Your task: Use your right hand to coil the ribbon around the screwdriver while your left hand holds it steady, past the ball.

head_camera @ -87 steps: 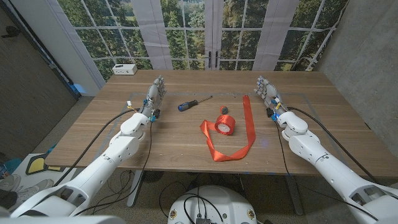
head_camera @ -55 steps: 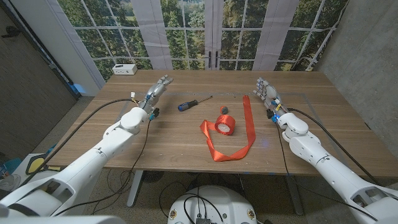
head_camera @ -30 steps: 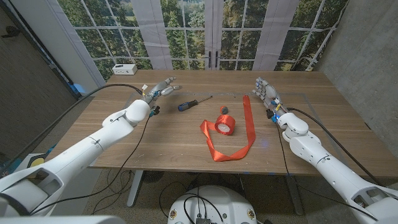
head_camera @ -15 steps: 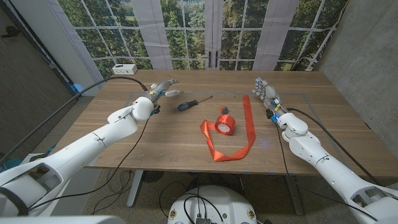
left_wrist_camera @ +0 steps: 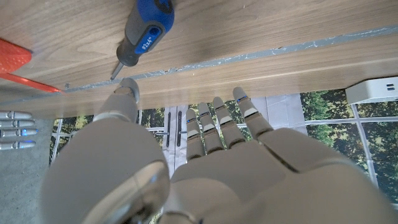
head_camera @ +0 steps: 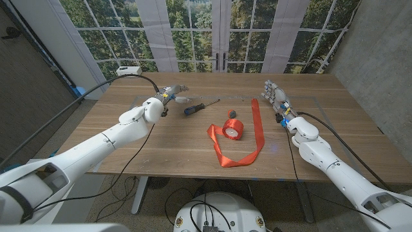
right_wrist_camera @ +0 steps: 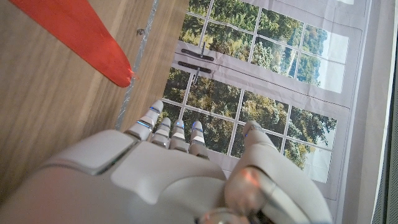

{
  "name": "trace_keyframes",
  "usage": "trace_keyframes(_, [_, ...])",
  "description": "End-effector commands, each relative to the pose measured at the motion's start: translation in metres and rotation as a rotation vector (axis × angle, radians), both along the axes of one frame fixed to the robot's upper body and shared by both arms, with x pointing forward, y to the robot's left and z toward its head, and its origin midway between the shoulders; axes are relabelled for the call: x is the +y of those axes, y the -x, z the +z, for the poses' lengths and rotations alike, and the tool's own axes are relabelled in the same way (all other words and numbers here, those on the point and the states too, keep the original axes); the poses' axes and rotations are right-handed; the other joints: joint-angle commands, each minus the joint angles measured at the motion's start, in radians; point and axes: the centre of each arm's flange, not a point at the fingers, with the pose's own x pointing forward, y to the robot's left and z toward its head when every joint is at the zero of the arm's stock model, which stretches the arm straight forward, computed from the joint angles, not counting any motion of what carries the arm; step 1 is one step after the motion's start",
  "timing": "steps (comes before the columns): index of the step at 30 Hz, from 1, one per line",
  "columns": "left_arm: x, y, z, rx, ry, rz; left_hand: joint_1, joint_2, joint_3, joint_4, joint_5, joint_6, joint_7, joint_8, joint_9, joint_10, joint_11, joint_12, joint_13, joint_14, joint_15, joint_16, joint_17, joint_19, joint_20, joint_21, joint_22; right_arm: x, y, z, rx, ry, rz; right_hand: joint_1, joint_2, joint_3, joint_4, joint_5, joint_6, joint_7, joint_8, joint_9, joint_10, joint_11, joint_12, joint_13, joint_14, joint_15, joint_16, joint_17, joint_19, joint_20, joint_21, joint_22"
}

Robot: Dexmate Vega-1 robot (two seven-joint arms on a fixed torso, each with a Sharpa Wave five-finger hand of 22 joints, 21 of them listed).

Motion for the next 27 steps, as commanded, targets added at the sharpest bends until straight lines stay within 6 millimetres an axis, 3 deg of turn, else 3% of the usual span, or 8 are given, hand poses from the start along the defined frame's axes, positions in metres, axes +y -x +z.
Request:
trace_keyframes(1, [-0.013,-0.002,0.001,0.079,-0.085,0.071,0.01,-0.003,-0.016,0.004,0.012,0.012,-0.001,-0.006,0.005,0.022,0.003,0.01,0.009,0.053,-0.036,0.021,0.009,0.026,0.001,0.014,0.003,-0.003,-0.001,0.001,-0.006,0.001,0.004,0.008,0.005,0.004,-0.007,0.0,0.009,0.004,0.005,0.004,0.001,0.007,0.003,0.004,0.002,0.005,0.005,0.002,0.006,0.003,-0.002,0.004])
trace_keyframes(6, [-0.019,0.0,0.0,0.077,-0.121,0.099,0.008,-0.019,-0.053,0.014,0.022,0.035,0.004,-0.01,0.007,0.054,0.004,0.014,0.016,0.151,-0.071,0.063,0.022,0.057,0.0,0.027,0.005,-0.004,-0.002,0.0,-0.004,-0.001,0.005,0.008,0.006,0.004,-0.007,0.0,0.009,0.004,0.005,0.004,0.002,0.007,0.003,0.004,0.002,0.005,0.005,0.003,0.006,0.003,-0.004,0.004])
trace_keyframes(11, [-0.025,0.001,-0.001,0.075,-0.107,0.131,0.019,-0.017,-0.066,0.019,0.034,0.06,0.01,-0.012,0.007,0.091,0.002,0.019,0.021,0.223,-0.099,0.089,0.029,0.142,-0.012,0.063,0.008,-0.006,-0.002,-0.001,-0.005,-0.007,0.005,0.007,0.006,0.003,-0.008,0.0,0.011,0.003,0.005,0.005,0.003,0.008,0.003,0.004,0.002,0.006,0.005,0.003,0.007,0.003,-0.005,0.004])
trace_keyframes(19, [-0.033,-0.002,-0.002,0.13,-0.11,0.112,0.034,-0.01,-0.072,0.022,0.036,0.092,0.017,-0.016,0.008,0.134,0.009,0.017,0.021,0.272,-0.095,0.079,0.011,0.315,-0.045,0.138,0.01,-0.011,-0.002,-0.004,-0.004,-0.014,0.008,0.006,0.006,0.001,-0.008,0.0,0.017,0.003,0.006,0.005,0.003,0.008,0.003,0.004,0.003,0.006,0.005,0.004,0.007,0.004,-0.007,0.004])
trace_keyframes(27, [-0.043,-0.007,0.004,0.221,-0.132,0.155,0.052,-0.004,-0.07,0.018,0.029,0.115,0.017,-0.016,0.008,0.156,0.006,0.014,0.02,0.311,-0.094,0.071,0.002,0.4,-0.064,0.176,0.01,-0.017,-0.001,-0.008,-0.001,-0.026,0.002,0.005,0.007,0.001,-0.008,0.0,0.018,0.004,0.006,0.005,0.005,0.01,0.003,0.004,0.004,0.007,0.005,0.004,0.007,0.004,-0.01,0.004])
